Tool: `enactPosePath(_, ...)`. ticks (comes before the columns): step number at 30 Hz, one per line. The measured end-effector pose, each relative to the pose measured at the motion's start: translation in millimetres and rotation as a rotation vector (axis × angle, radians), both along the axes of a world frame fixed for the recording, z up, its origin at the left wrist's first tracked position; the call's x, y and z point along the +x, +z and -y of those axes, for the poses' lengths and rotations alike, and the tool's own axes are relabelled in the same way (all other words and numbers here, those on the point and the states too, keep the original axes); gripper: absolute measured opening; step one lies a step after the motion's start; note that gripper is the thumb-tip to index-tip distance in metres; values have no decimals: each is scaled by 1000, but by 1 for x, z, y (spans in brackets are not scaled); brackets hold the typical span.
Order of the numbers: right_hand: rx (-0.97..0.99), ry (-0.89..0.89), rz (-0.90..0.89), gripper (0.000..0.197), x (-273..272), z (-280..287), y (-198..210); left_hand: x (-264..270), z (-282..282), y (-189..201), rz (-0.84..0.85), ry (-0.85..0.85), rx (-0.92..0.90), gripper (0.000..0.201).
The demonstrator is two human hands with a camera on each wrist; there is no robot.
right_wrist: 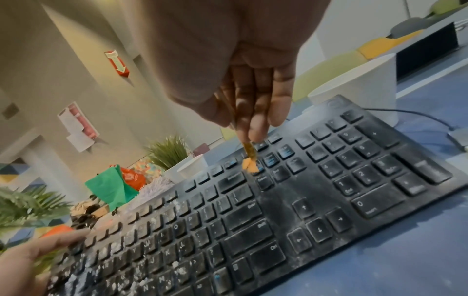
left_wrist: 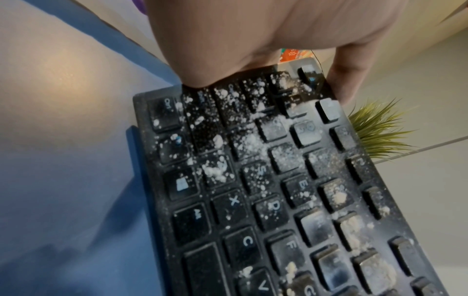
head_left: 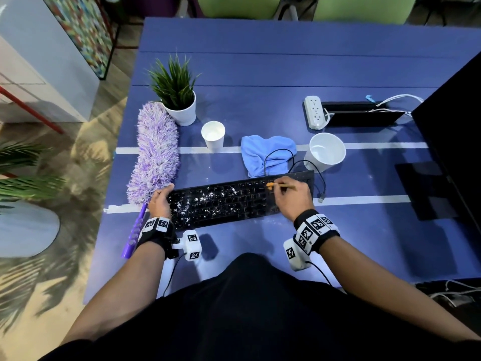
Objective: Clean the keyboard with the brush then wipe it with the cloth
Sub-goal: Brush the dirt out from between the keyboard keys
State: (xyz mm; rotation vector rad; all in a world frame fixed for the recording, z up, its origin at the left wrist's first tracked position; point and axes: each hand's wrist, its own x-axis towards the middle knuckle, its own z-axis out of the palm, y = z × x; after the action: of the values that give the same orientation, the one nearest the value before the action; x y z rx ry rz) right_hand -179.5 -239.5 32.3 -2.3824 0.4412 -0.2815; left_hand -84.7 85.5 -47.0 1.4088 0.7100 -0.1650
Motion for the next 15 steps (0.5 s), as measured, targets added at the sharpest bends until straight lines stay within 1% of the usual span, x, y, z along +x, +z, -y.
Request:
enactPosePath(3,105,106,91,9,1,-4,1,-1,1,1,-4,-1,-6,26)
enactPosePath(4,126,107,116,8,2,-5,1,-1,1,0,-6,-5,-3,26)
enactPosePath(6,138,52,142,8,3,-3,-1,2,-2,-8,-1,-8,-2,25)
enactPosePath(7,135,39,112,8,3,-1,-4,2,-2,-7,-13,-5,-11,26)
enactPosePath(8,106,58,22,10,1,3,-10,2,-2,-6,-19,-4,-13,27)
enactPosePath(10,-16,151,-200,15,-5,8,-15,3,-3,-9,-24,3,-7,28)
enactPosePath(11,-12,155,-212,16,-9,9,-16,3,-3,-9,-26,6,-8,27)
enactPosePath(12,30,143,-144,14,-12,10,-15,2,-1,-6,-35,2,-11,28)
enactPosePath(14,108,102,67,10,-16,9,-12,0,3,7,-40,-3,-1,27)
enactPosePath(15,118,99,100,9,-17,8,-11,-2,3,9,-32,-2,10,23)
